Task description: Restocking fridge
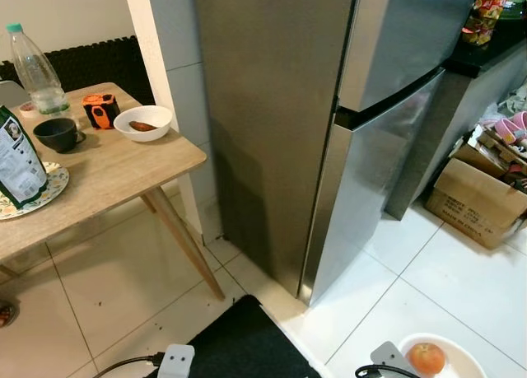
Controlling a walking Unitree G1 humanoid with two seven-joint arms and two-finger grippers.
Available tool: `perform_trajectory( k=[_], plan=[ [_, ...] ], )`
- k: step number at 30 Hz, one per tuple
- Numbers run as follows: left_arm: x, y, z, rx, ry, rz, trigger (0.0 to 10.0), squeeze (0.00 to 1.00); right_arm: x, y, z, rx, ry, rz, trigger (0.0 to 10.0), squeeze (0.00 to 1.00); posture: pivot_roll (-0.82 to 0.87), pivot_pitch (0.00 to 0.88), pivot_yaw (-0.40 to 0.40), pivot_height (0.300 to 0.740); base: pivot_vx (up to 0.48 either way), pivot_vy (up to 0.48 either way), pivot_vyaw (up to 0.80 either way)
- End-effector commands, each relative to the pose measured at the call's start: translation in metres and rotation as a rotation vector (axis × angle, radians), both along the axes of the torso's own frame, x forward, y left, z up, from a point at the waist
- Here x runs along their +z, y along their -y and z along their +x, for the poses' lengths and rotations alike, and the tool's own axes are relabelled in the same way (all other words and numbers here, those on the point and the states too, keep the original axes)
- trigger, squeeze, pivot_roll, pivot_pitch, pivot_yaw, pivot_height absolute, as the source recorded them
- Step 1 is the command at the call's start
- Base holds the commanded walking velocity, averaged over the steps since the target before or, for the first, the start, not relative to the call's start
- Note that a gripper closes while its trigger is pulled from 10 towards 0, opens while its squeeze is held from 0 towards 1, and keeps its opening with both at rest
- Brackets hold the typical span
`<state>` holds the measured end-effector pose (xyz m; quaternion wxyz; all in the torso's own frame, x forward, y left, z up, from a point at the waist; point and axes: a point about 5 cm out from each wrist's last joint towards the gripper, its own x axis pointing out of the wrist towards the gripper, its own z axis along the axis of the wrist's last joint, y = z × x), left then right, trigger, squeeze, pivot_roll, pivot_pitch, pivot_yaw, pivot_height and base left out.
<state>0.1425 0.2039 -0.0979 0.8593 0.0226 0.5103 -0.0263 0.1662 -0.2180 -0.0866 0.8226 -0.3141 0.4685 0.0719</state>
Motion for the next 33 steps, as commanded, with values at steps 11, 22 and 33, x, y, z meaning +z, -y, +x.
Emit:
perform_trajectory(
  k=[11,22,33],
  plan=[
    [-0.0009,0.004,-0.0007,0.005,-0.008,-0.021,10.0,0.0,-0.0007,0.0014,-0.0023,-0.008,-0.007,-0.004,10.0,0.0,-0.03,0.0,-0.026,0.74,0.0,-0.306,0.0],
    [-0.0004,0.006,0.0015,0.003,-0.002,-0.027,10.0,0.0,-0.0008,0.0016,-0.0024,-0.008,-0.007,-0.003,10.0,0.0,-0.03,0.0,-0.026,0.74,0.0,-0.333,0.0],
    [0.0006,0.007,0.0047,0.001,0.008,-0.03,10.0,0.0,-0.0006,0.0013,-0.0019,-0.008,-0.006,-0.003,10.0,0.0,-0.03,0.0,-0.026,0.74,0.0,-0.334,0.0]
  ],
)
